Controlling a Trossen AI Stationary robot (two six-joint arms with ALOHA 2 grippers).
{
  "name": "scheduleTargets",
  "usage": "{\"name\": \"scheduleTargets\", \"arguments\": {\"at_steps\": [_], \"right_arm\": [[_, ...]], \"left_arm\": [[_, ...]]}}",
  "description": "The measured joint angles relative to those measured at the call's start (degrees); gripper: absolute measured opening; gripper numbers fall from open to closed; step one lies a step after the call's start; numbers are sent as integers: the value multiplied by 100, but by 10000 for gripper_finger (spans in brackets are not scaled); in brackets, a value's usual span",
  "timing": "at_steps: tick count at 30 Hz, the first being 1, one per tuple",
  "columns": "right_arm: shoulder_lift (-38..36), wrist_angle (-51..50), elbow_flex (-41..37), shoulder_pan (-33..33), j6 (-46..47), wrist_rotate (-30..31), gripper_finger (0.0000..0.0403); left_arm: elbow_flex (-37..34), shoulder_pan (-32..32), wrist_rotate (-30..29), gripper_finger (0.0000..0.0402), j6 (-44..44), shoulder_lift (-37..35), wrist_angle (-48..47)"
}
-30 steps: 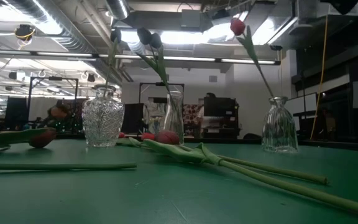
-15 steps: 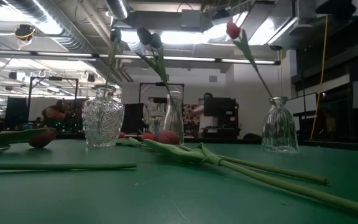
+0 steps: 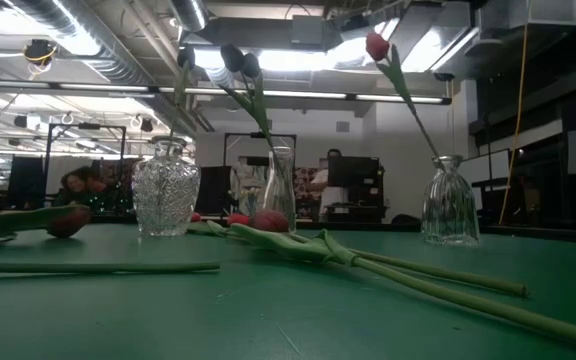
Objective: Sort flowers into vase by color
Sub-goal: Put the black tulip into the top transparent vase
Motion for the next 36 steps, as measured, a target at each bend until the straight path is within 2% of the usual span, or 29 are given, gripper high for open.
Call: {"name": "scheduleTargets", "arguments": {"at_steps": [3,7,10,14,26,36], "right_arm": [[87,-149,216,0,-63,192,282],[-8,-581,533,0,-89,693,282],[-162,-832,709,0,-41,949,282],[-463,-959,747,0,85,974,282],[-798,-1234,745,0,187,972,282],[-798,-1664,740,0,301,959,282]], "left_arm": [[0,473,125,228,-963,-38,-1290],[0,1024,948,228,-2049,23,-2761],[0,1206,976,228,-2452,84,-3408],[0,1313,682,228,-2604,121,-3480],[0,1969,938,228,-2363,744,-3622],[0,2728,994,228,-2449,804,-3758]]}}
